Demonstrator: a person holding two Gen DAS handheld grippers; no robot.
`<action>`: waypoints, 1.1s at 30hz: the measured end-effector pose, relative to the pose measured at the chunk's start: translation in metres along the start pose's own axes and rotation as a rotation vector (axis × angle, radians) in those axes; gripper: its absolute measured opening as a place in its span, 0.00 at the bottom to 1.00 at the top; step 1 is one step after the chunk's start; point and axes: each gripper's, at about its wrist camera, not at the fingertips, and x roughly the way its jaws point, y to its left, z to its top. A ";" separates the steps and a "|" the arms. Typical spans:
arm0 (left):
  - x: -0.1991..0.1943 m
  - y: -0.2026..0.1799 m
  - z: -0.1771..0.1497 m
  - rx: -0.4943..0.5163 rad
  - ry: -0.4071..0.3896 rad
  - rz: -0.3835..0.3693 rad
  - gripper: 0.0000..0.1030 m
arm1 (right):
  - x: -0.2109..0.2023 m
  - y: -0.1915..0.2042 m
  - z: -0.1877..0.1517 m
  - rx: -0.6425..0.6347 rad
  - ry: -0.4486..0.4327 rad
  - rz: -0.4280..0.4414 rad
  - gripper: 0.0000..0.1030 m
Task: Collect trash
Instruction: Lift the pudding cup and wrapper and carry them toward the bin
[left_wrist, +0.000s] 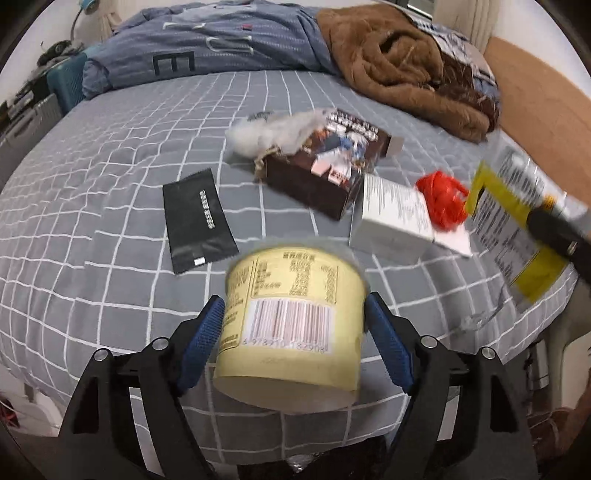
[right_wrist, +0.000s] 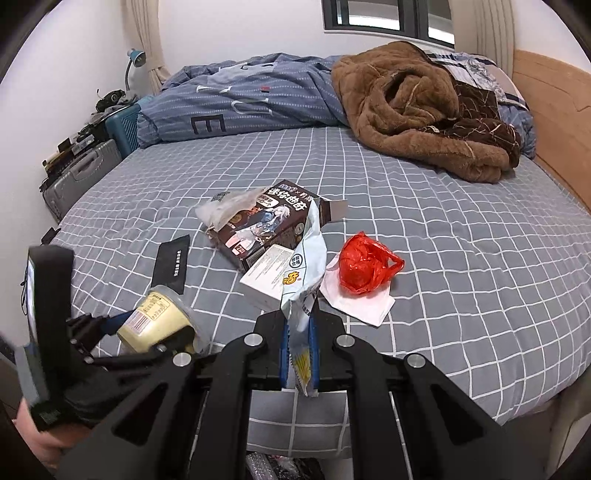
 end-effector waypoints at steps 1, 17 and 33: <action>0.003 0.000 -0.001 -0.003 0.011 -0.006 0.76 | 0.001 -0.001 0.000 0.002 0.002 0.001 0.07; -0.045 0.002 0.014 -0.022 -0.079 -0.003 0.74 | -0.015 0.001 0.002 -0.004 -0.027 0.015 0.07; -0.112 0.001 -0.008 -0.007 -0.164 0.048 0.74 | -0.067 0.017 -0.016 -0.021 -0.063 0.046 0.07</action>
